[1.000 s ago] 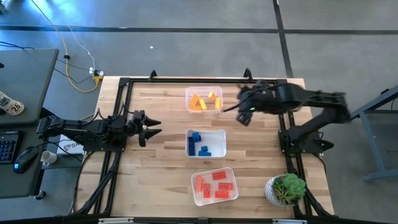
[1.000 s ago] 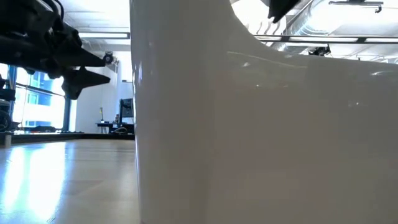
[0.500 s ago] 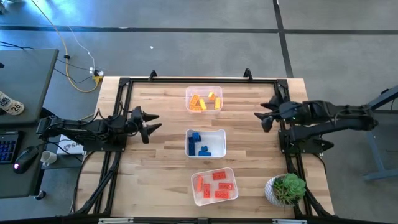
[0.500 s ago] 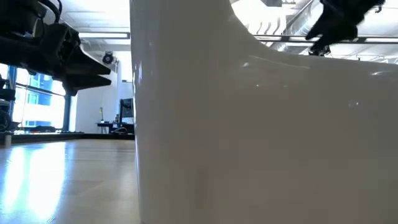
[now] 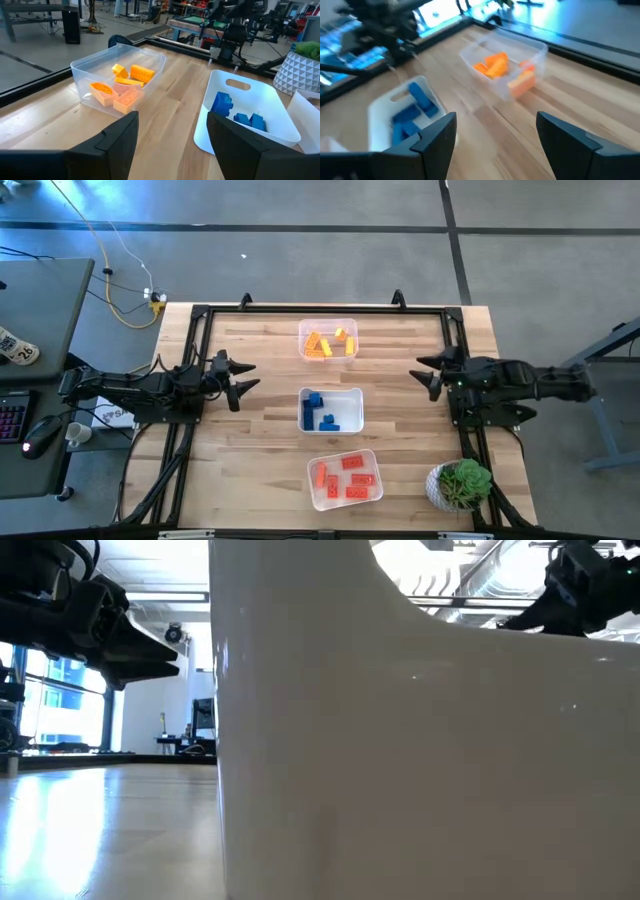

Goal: Sort & place blocks by color
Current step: Return to Home Position

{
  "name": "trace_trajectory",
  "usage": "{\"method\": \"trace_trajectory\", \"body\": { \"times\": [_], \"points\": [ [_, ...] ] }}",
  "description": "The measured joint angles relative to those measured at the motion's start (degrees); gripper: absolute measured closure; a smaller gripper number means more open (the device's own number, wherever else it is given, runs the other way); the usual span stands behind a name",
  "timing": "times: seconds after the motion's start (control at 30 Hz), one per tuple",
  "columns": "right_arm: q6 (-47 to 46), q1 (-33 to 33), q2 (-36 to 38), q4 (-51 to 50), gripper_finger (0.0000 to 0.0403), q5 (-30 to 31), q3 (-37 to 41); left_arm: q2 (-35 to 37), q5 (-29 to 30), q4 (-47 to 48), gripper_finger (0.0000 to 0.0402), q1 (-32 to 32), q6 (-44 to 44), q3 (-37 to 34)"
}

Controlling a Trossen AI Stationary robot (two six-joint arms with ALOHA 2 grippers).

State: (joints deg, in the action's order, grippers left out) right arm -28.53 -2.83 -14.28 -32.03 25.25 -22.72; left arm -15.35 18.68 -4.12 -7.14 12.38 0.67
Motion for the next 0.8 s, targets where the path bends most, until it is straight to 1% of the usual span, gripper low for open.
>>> {"method": "trace_trajectory", "body": {
  "times": [0.13, 0.63, 0.73, 0.8],
  "points": [
    [0.4, 0.0, 2.0, 2.4, 0.0142, -2.0, 1.1, 0.0, 0.0, 0.0, 0.0178, 0.0, 0.0, 0.0],
    [2.0, 0.0, 1.6, 1.8, 0.0142, -1.4, 1.2, 0.0, 0.0, 0.0, 0.0178, 0.0, -0.1, 0.0],
    [2.4, 0.0, 1.6, 3.8, 0.0142, -1.3, 3.8, 0.0, 0.0, 0.0, 0.0178, 0.0, -0.1, 0.0],
    [0.7, 0.0, 1.6, 4.8, 0.0142, -1.6, 6.7, 0.0, 0.0, 0.0, 0.0178, 0.0, 0.0, 0.0]
  ]
}}
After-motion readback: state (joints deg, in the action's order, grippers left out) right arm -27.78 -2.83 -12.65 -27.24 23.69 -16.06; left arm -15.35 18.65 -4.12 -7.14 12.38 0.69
